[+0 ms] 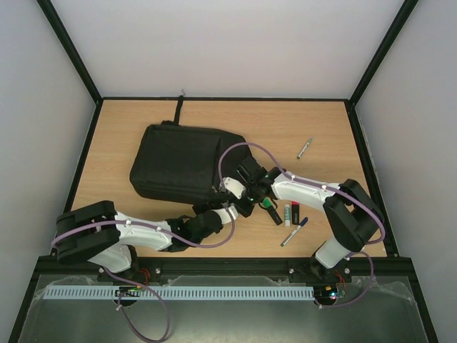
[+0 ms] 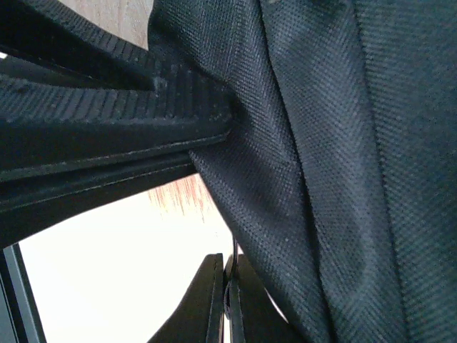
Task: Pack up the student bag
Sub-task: Zip the student bag at the center of the board.
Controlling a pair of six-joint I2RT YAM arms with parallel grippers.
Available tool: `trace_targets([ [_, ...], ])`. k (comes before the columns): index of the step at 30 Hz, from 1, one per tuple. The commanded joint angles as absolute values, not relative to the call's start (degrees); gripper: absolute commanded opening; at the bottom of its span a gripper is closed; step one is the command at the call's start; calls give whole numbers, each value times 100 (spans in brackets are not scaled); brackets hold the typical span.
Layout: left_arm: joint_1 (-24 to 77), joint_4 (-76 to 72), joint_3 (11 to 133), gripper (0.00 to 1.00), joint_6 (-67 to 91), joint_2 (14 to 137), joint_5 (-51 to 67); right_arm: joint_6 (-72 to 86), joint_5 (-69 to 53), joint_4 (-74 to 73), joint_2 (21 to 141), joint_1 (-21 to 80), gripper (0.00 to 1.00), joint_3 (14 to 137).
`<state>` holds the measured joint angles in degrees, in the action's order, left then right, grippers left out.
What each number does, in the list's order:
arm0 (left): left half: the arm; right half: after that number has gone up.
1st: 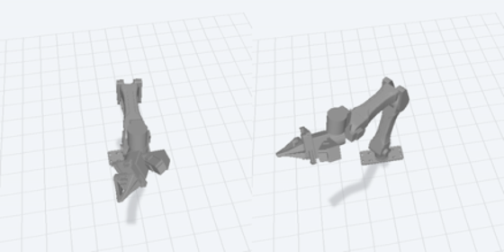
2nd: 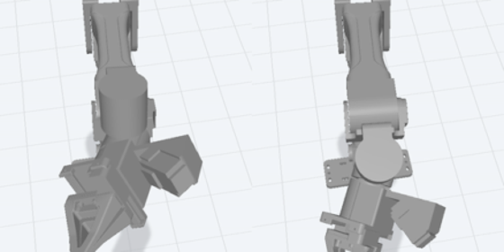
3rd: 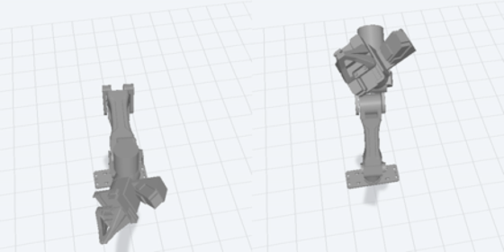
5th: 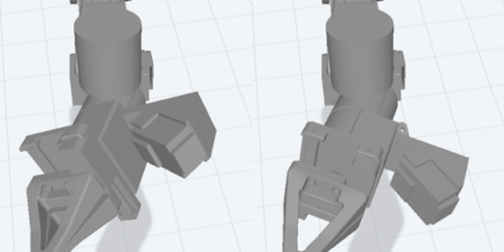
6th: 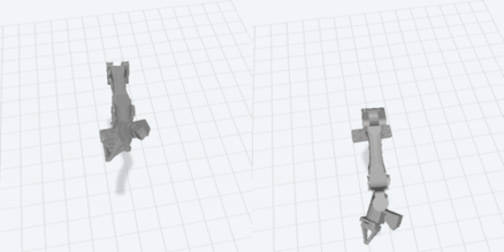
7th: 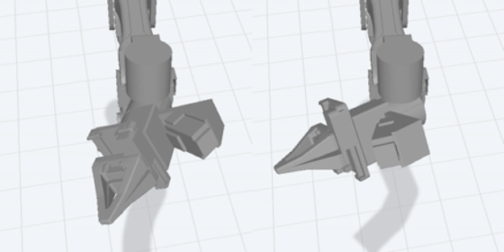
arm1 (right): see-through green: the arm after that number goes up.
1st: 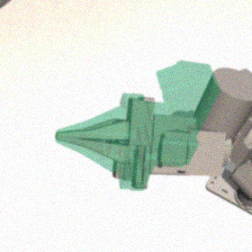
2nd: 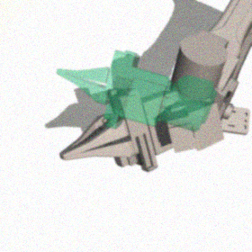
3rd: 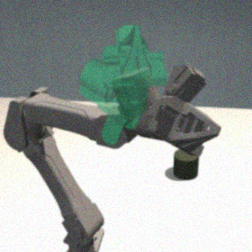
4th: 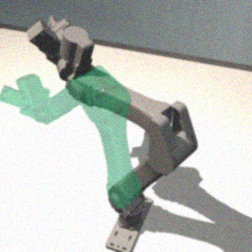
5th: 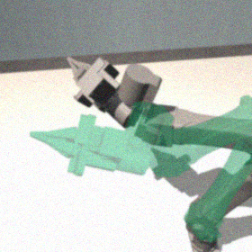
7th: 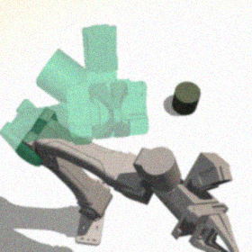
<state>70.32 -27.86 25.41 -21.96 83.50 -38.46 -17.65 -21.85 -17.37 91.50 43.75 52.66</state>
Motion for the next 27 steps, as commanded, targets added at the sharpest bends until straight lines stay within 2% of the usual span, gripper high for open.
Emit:
trace_targets([
  [1, 7081, -2735, 2666, 2, -2022, 8274, -3954, -1891, -2466, -2469, 9200, 4189, 1, 5381],
  [17, 7669, -1548, 2426, 2, -1023, 7093, -4444, -2354, -1908, -2895, 9279, 3441, 1, 5485],
  [27, 8106, -931, 2591, 2, -719, 6996, -4862, -2584, -1570, -2961, 9561, 3012, 1, 5830],
])
